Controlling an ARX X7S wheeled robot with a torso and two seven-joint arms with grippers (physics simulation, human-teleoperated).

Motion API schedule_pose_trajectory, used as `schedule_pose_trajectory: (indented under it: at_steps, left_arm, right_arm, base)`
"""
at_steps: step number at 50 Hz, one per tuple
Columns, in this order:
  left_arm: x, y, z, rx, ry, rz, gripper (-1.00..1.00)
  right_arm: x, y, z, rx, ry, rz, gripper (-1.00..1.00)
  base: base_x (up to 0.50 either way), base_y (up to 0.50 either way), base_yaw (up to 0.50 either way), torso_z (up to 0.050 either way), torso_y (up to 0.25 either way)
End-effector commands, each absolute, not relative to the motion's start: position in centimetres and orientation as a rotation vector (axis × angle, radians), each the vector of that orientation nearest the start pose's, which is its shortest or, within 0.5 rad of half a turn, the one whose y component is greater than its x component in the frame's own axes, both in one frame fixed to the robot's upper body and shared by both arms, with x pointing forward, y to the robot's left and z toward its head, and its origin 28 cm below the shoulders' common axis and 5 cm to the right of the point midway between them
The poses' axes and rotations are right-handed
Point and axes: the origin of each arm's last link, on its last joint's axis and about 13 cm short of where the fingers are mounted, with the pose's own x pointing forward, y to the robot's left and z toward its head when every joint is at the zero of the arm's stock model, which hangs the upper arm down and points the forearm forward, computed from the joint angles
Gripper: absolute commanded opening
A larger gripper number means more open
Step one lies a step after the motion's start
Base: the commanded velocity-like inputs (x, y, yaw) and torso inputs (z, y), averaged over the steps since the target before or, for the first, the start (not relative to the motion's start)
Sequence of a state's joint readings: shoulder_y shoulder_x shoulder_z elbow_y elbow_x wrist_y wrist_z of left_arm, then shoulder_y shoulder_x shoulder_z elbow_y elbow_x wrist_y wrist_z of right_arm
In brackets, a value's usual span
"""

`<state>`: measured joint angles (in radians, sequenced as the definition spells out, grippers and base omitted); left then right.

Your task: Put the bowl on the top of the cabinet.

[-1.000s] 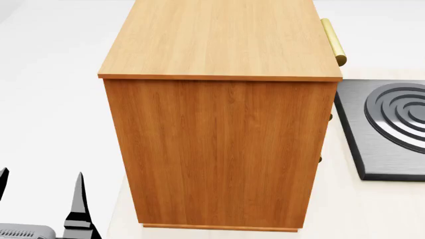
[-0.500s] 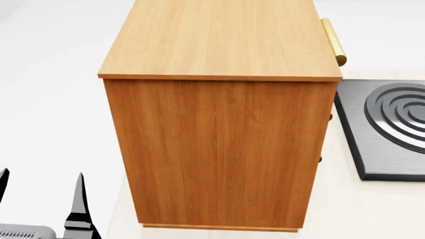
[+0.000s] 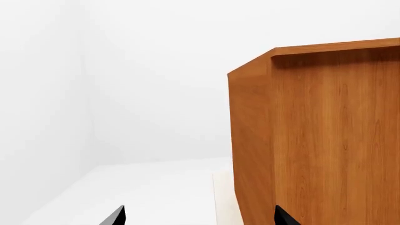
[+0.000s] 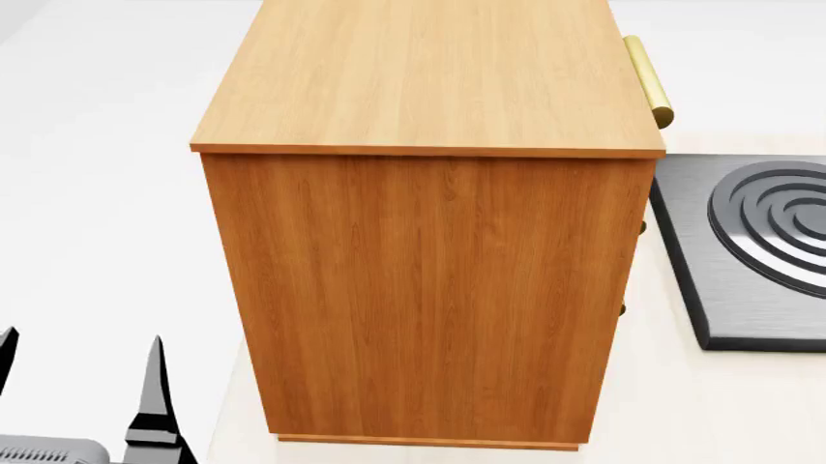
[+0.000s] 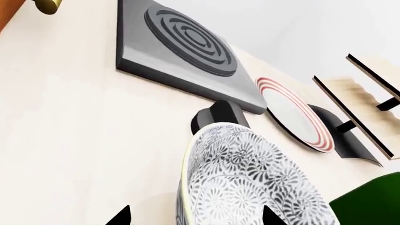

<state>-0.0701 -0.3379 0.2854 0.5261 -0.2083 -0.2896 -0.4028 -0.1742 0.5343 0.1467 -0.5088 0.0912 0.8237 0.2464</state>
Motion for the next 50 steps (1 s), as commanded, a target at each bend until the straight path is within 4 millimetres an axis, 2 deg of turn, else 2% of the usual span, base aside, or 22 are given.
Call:
schedule_pose_trajectory:
  at_steps: [1, 50]
  left_arm:
    - [20.35, 20.26, 10.67, 0.077, -0.23, 0.01, 1.0]
    - [20.19, 20.12, 10.81, 0.076, -0.234, 0.001, 1.0]
  right_arm:
    - [15.64, -22.47, 7.55, -0.504, 0.393, -0.369, 1.0]
    - [15.96, -22.56, 6.71, -0.508, 0.412, -0.368, 1.0]
  base:
    - [0.0, 0.0, 0.0, 0.0, 0.0]
    - [0.0, 0.0, 0.0, 0.0, 0.0]
